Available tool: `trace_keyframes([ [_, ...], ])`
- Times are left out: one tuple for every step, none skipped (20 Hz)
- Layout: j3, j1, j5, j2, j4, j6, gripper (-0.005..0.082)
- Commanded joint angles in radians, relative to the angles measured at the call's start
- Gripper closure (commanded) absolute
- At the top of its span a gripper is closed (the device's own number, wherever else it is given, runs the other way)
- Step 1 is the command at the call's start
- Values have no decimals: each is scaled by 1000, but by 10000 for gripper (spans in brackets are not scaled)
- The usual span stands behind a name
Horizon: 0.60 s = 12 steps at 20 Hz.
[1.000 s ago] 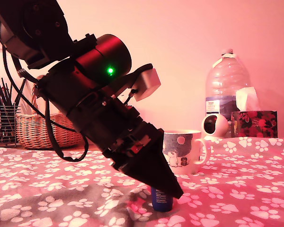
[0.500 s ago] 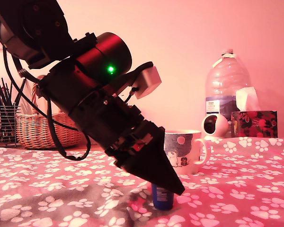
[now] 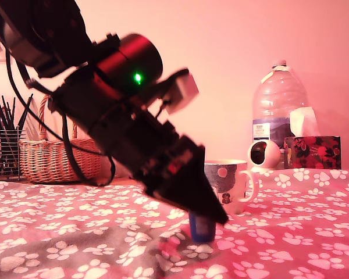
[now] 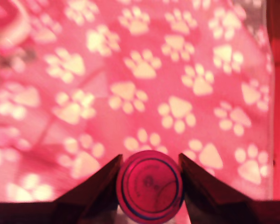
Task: Pick the coffee capsule and then drop it inside the coffee cup in front of you
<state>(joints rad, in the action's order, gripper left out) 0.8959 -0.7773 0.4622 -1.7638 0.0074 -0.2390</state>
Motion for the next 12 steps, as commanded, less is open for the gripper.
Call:
trace_keyframes([
  [11,20,0,42,10,5,468],
  [11,34,0,55,10,5,468],
  [11,48,0,66,12,5,468],
  [12,61,0,77,17,8,468],
  [14,74,0,85,18,8,468],
  [19,87,0,92,17,11,468],
  [25,99,0,96,18,13,468],
  [32,110,0,97,20,15,468],
  [40,119,0,97,20,16,468],
  [48,126,0,97,24,17,468],
  [56,132,0,97,28,26,468],
  [64,135,0,97,30,26,468],
])
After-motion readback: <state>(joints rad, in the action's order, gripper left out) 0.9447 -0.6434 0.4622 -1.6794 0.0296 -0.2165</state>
